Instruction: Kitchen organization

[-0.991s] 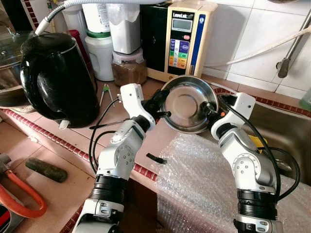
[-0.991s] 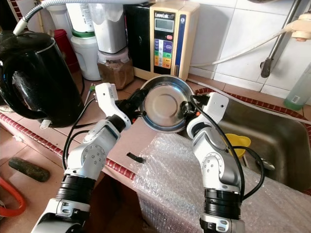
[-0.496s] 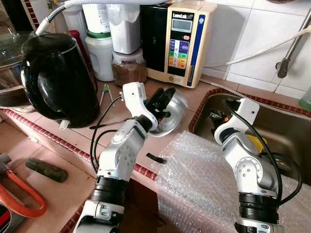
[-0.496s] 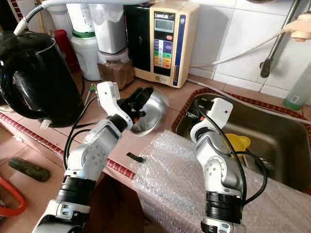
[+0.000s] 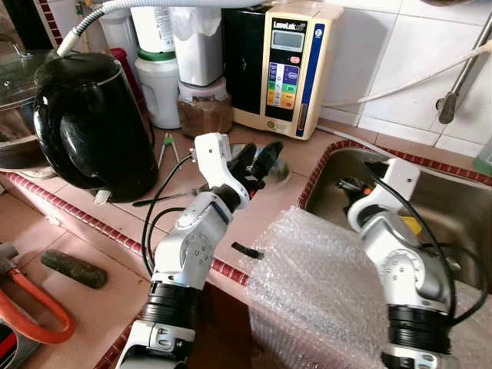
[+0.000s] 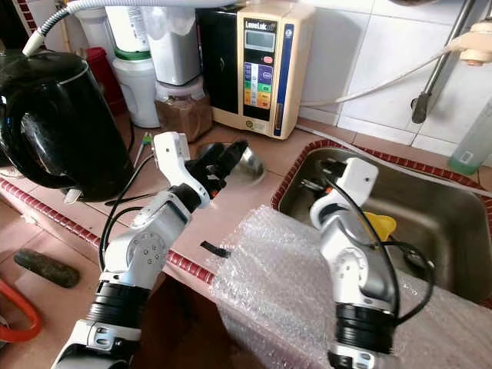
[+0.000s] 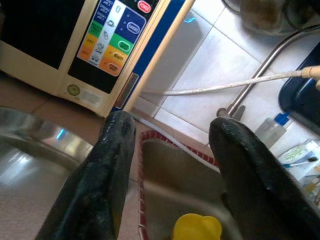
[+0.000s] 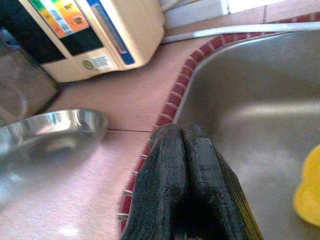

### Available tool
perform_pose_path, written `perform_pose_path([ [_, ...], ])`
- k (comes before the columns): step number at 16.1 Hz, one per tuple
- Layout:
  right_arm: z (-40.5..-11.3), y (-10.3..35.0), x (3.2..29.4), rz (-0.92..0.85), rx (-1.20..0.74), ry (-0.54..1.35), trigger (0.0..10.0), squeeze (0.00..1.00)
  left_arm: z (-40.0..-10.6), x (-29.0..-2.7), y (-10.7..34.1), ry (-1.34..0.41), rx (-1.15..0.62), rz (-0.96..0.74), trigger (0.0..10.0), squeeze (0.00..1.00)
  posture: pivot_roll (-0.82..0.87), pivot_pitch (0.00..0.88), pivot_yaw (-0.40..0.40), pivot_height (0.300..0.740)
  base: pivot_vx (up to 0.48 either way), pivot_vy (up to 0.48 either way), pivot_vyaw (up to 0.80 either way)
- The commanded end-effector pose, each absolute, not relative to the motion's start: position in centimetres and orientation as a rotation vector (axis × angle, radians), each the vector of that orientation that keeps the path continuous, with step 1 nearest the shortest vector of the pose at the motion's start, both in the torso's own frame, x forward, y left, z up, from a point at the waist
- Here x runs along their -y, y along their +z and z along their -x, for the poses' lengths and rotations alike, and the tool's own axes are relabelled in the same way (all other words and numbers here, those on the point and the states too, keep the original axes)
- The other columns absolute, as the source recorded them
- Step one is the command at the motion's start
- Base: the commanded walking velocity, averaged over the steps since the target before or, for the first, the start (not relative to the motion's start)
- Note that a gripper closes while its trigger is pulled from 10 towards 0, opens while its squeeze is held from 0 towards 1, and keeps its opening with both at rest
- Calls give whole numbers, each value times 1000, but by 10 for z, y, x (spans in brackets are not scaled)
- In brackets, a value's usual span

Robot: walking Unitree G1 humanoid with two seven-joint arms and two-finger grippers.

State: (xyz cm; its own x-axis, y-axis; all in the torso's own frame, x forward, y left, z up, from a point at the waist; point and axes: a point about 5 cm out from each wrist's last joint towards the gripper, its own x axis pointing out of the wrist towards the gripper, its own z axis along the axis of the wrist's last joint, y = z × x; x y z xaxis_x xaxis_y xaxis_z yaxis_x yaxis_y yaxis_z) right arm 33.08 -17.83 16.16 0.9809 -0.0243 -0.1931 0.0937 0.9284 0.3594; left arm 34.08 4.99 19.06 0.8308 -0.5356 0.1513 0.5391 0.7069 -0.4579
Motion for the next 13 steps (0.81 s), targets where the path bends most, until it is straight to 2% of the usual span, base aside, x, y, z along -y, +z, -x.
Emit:
perform_pose_path([
  [1, -328, 161, 179, -334, -202, -39, 8314, 1000, -341, -56, 189, -579, -2, 457, 10000, 1000, 38, 0, 13, 740, 0, 0, 0],
  [2, -325, 157, 181, -272, -233, -5, 10000, 1000, -344, -68, 180, -544, -33, 375, 10000, 1000, 38, 0, 14, 740, 0, 0, 0],
  [5, -317, 151, 179, -181, -277, 75, 10000, 1000, -351, -84, 160, -452, -90, 258, 10000, 1000, 27, 0, 24, 740, 0, 0, 0],
  [10, -297, 152, 146, 5, -227, 280, 10000, 1000, -357, -83, 137, -296, -194, 317, 10000, 1000, 17, 0, 30, 740, 0, 0, 0],
  [13, -284, 147, 140, -10, -218, 273, 10000, 1000, -360, -82, 136, -235, -206, 357, 10000, 1000, 20, 0, 30, 740, 0, 0, 0],
])
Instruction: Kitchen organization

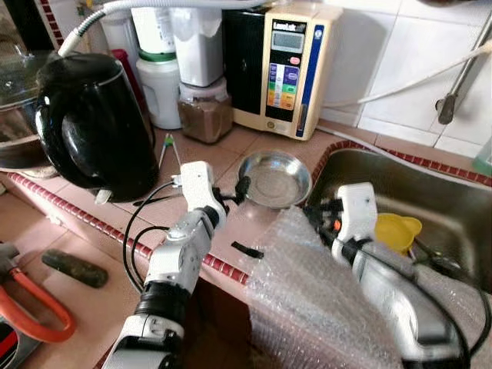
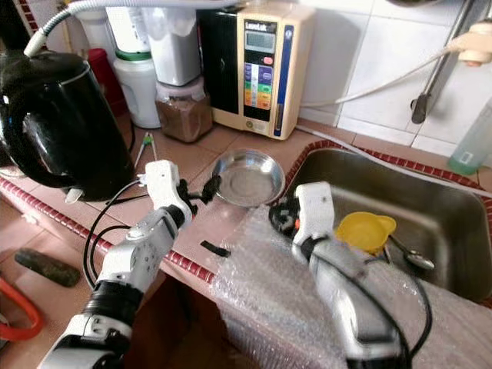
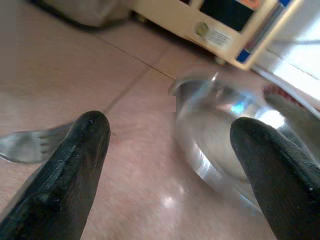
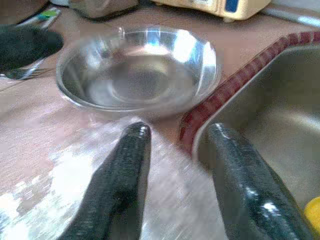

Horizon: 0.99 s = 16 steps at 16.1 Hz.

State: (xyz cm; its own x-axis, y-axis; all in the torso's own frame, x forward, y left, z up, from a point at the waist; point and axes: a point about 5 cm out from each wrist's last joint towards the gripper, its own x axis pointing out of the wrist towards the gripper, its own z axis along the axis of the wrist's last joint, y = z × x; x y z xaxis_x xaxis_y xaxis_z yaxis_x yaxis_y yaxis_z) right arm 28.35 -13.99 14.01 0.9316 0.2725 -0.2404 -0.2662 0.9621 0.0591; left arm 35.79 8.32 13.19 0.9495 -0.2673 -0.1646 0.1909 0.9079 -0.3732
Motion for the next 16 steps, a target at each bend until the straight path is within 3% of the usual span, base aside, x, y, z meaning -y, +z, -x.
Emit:
perform_pose_path([
  [1, -280, 146, 139, -18, -206, 252, 10000, 1000, -363, -83, 137, -209, -206, 369, 10000, 1000, 15, 0, 34, 740, 0, 0, 0],
  [6, -275, 151, 146, -8, -152, 170, 10000, 1000, -370, -85, 134, -162, -245, 335, 10000, 1000, 0, 0, 48, 740, 0, 0, 0],
  [12, -259, 148, 132, 20, -135, 249, 10000, 1000, -372, -89, 121, -89, -347, 327, 10000, 1000, -4, 0, 47, 740, 0, 0, 0],
  [13, -258, 148, 128, 20, -127, 258, 10000, 1000, -372, -86, 120, -90, -366, 350, 10000, 0, -6, 0, 48, 740, 0, 0, 0],
  [16, -254, 147, 118, 23, -123, 274, 10000, 1000, -373, -78, 122, -109, -383, 401, 10000, 0, -7, 0, 49, 740, 0, 0, 0],
])
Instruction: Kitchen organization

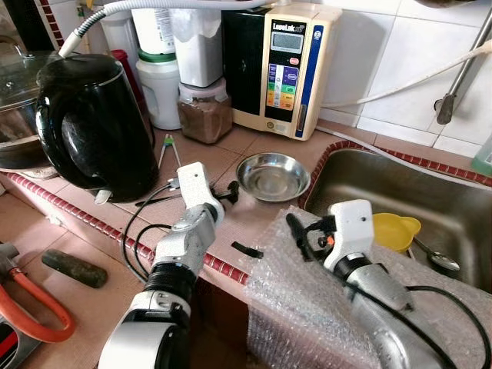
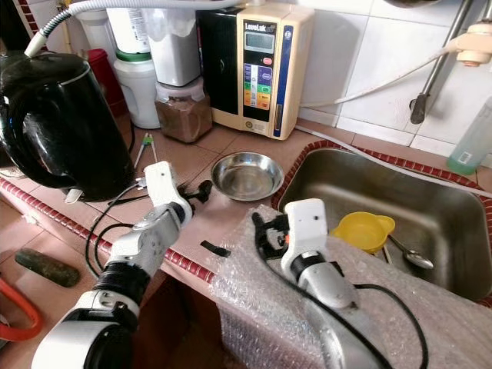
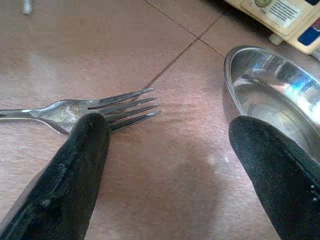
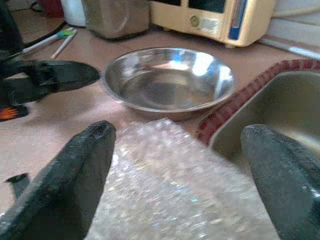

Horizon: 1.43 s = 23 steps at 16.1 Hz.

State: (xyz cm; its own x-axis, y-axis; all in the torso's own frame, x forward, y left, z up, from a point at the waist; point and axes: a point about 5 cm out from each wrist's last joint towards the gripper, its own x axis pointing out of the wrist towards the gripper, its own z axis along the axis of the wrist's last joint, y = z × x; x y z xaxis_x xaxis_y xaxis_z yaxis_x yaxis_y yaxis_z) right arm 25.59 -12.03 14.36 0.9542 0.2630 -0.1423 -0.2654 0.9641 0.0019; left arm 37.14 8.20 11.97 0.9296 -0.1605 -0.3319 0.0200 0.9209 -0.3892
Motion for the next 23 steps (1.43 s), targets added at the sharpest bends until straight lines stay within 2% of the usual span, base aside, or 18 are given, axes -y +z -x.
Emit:
perform_pose_path([
  [1, -253, 146, 116, 24, -124, 278, 10000, 1000, -373, -76, 123, -116, -389, 396, 10000, 0, -9, 0, 53, 740, 0, 0, 0],
  [4, -252, 145, 113, 27, -124, 283, 10000, 1000, -373, -72, 122, -125, -418, 422, 10000, 0, -12, 0, 59, 740, 0, 0, 0],
  [11, -254, 146, 114, 32, -114, 273, 10000, 1000, -384, -86, 148, -60, -246, 468, 10000, 0, -1, 0, 56, 740, 0, 0, 0],
  [14, -255, 146, 113, 32, -112, 280, 10000, 1000, -380, -65, 152, -185, -270, 487, 10000, 0, 2, 0, 53, 740, 0, 0, 0],
  [18, -256, 147, 112, 36, -109, 283, 10000, 1000, -374, -49, 147, -229, -303, 507, 10000, 0, -4, 0, 55, 740, 0, 0, 0],
  [23, -255, 147, 111, 34, -109, 283, 10000, 1000, -363, -29, 136, -317, -372, 428, 10000, 0, -9, 0, 58, 740, 0, 0, 0],
])
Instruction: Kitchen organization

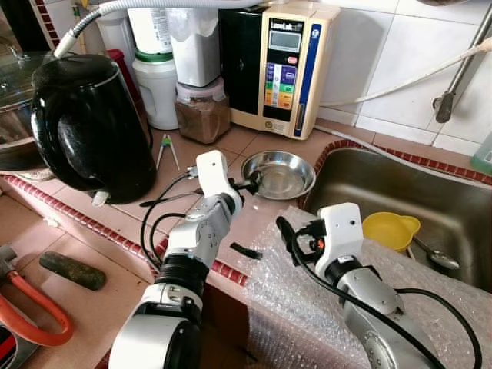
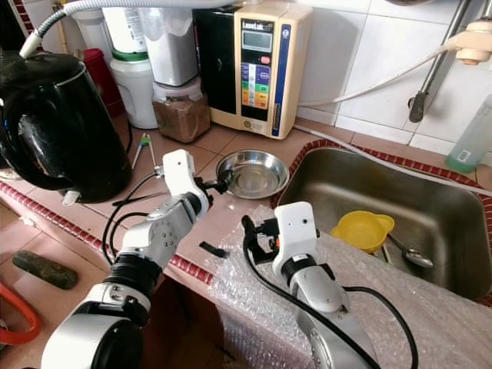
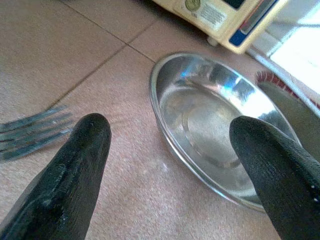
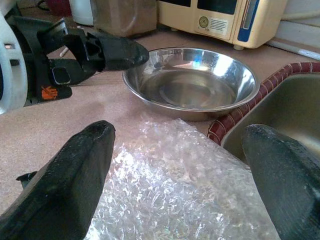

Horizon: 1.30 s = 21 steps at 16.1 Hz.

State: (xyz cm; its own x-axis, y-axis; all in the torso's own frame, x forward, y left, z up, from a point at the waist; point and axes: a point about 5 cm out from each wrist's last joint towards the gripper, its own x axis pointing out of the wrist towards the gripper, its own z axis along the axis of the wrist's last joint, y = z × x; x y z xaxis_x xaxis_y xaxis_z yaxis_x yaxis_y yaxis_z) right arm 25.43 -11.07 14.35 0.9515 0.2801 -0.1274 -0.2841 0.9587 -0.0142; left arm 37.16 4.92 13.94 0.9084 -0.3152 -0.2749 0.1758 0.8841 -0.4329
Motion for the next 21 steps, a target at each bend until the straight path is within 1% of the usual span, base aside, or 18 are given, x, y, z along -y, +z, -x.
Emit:
perform_pose_path([
  [1, -256, 147, 111, 34, -109, 283, 10000, 1000, -363, -28, 136, -323, -374, 427, 10000, 0, -9, 0, 59, 740, 0, 0, 0],
  [3, -256, 147, 111, 35, -110, 286, 10000, 1000, -360, -24, 133, -338, -390, 397, 10000, 0, -9, 0, 60, 740, 0, 0, 0],
  [5, -256, 148, 109, 34, -108, 292, 10000, 1000, -356, -21, 124, -360, -432, 328, 10000, 0, -11, 0, 62, 740, 0, 0, 0],
  [6, -256, 148, 109, 33, -108, 292, 10000, 1000, -356, -21, 122, -358, -437, 325, 10000, 0, -11, 0, 63, 740, 0, 0, 0],
  [7, -256, 148, 109, 32, -107, 290, 10000, 1000, -354, -20, 118, -366, -459, 299, 6235, 0, -13, 0, 66, 740, 0, 0, 0],
  [8, -256, 148, 109, 32, -107, 290, 10000, 1000, -354, -19, 118, -368, -461, 296, 6235, 0, -13, 0, 66, 740, 0, 0, 0],
  [9, -256, 148, 109, 31, -106, 289, 10000, 1000, -353, -18, 115, -384, -477, 269, 235, 0, -14, 0, 67, 740, 0, 0, 0],
  [10, -257, 148, 109, 31, -105, 289, 10000, 1000, -352, -18, 113, -390, -493, 250, 0, 0, -13, 0, 68, 740, 0, 0, 0],
  [13, -257, 148, 108, 31, -103, 290, 10000, 1000, -352, -21, 109, -377, -522, 211, 0, 0, -11, 0, 69, 740, 0, 0, 0],
  [16, -258, 147, 107, 33, -102, 293, 10000, 1000, -360, -38, 111, -317, -520, 181, 0, 0, -2, 0, 67, 740, 0, 0, 0],
  [21, -260, 147, 107, 35, -100, 292, 10000, 1000, -375, -66, 124, -213, -484, 206, 0, 0, 8, 0, 65, 740, 0, 0, 0],
])
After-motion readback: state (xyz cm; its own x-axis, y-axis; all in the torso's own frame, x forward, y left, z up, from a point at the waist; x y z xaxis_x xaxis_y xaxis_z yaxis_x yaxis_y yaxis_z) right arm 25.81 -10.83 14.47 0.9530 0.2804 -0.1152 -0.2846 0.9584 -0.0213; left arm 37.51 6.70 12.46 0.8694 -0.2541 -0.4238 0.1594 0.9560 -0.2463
